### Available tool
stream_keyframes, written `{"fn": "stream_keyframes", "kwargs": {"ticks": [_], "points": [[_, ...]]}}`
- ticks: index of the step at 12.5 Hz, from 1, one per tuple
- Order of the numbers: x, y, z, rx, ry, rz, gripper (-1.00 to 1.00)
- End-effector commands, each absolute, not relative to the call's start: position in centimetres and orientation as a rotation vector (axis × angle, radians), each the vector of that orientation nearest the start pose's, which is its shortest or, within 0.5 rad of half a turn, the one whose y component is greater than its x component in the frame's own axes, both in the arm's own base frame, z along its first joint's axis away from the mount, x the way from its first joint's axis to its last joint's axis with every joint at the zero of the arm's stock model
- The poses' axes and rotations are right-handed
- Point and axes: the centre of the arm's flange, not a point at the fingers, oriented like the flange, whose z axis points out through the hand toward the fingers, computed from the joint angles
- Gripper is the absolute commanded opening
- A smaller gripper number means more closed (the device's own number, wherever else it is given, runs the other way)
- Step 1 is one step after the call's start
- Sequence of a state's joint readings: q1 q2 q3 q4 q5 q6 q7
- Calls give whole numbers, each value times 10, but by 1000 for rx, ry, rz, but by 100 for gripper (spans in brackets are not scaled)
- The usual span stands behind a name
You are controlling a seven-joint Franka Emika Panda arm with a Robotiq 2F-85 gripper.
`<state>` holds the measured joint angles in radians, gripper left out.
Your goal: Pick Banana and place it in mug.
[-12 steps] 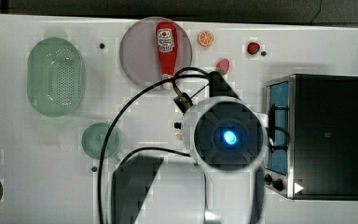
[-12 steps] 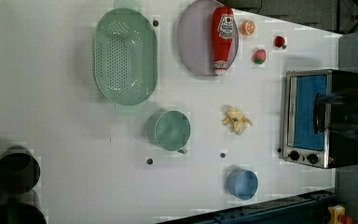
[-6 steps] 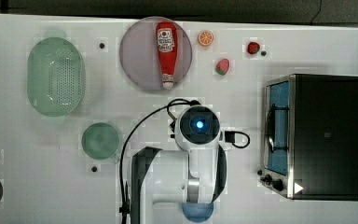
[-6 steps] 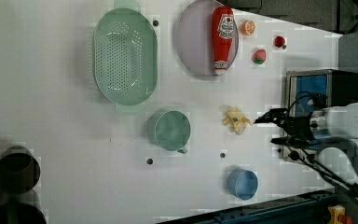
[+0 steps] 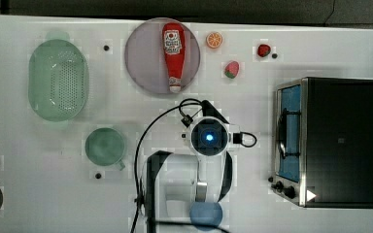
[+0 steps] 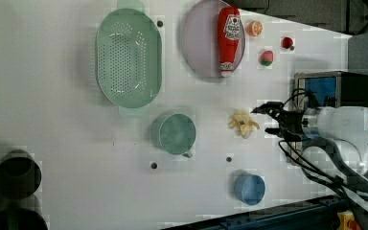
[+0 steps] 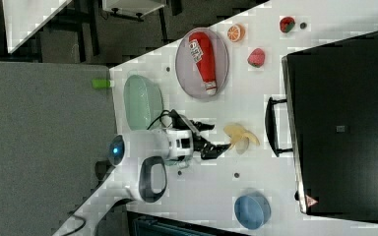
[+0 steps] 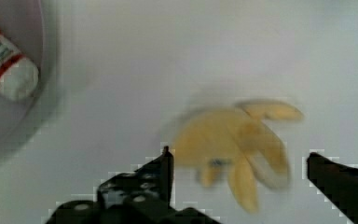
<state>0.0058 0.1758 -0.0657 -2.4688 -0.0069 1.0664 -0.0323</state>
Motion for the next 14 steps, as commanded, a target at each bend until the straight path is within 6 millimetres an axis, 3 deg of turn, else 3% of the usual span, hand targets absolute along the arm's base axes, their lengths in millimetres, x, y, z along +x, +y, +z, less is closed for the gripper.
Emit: {"fn": "stream_keyframes", "kwargs": {"ticks": [1,6,7,12,14], "points": [[470,-28,188,-2938,1192,35,100],[465,-27,146,-2942,1185,18,100],[466,-26,143,-2938,1177,-7,93],[470,-22,147,-2931,1164,-41,-26],[472,-23,155,-2927,1164,-57,-32]]}}
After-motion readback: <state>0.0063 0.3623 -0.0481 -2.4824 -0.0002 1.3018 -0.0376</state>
